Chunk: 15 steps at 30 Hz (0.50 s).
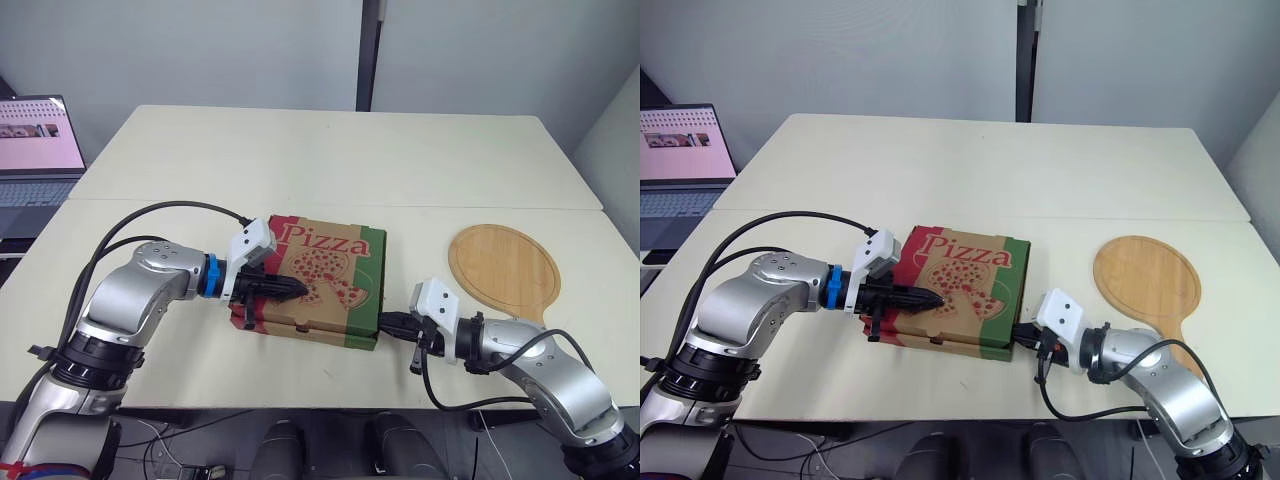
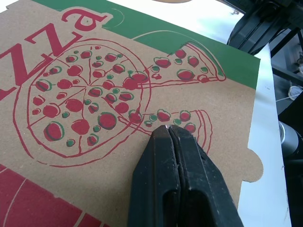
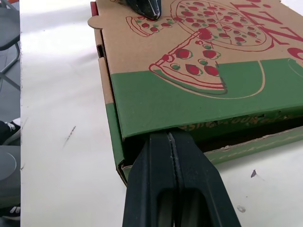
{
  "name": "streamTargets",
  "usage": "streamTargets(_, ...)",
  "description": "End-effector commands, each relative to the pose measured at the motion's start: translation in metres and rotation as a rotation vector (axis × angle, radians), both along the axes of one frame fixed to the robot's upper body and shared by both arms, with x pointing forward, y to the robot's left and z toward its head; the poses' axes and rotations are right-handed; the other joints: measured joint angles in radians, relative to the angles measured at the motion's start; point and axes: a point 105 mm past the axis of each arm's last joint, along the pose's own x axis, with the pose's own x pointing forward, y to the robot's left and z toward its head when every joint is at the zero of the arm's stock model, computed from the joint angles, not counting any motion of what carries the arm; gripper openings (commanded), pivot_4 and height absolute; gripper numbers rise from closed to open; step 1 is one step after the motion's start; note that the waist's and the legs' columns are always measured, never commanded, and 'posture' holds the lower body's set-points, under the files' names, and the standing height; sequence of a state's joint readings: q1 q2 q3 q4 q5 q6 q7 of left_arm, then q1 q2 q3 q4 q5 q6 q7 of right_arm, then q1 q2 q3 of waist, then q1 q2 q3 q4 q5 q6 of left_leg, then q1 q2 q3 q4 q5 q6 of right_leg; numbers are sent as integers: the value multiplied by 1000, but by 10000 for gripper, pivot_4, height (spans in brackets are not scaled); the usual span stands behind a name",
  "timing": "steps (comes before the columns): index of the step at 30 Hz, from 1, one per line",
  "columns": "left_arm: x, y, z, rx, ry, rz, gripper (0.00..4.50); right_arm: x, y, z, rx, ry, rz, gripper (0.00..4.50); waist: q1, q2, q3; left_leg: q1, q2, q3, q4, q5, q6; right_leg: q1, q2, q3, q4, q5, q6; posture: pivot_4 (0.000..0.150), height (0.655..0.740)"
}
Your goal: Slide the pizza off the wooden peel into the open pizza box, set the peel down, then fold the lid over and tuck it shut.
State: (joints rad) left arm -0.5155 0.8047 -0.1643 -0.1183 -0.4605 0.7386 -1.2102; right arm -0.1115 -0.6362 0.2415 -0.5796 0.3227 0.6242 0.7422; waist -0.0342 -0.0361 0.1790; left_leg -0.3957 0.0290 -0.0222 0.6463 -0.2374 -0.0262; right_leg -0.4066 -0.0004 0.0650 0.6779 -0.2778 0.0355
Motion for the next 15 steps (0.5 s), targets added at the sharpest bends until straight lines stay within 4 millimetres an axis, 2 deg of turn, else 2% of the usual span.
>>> streamTargets(1,0,1,3,-1,-13,1,0,-4,-4,2,-73,-58,38,250,0,0,0,0,0,0,0,0,0,0,0,0,0,0,0,1500,7344)
streamTargets(9,-1,3,0,7,-10,9,0,-7,-34,31,-91,-78,15,250,2,0,0,0,0,0,0,0,0,0,0,0,0,0,0,1500,7344)
streamTargets(11,-2,3,0,9,-9,10,0,-7,-33,40,-66,-91,18,250,1,0,0,0,0,0,0,0,0,0,0,0,0,0,0,1500,7344)
streamTargets(15,-2,3,0,9,-7,10,0,-7,-15,47,2,-105,52,250,-1,0,0,0,0,0,0,0,0,0,0,0,0,0,0,1500,7344)
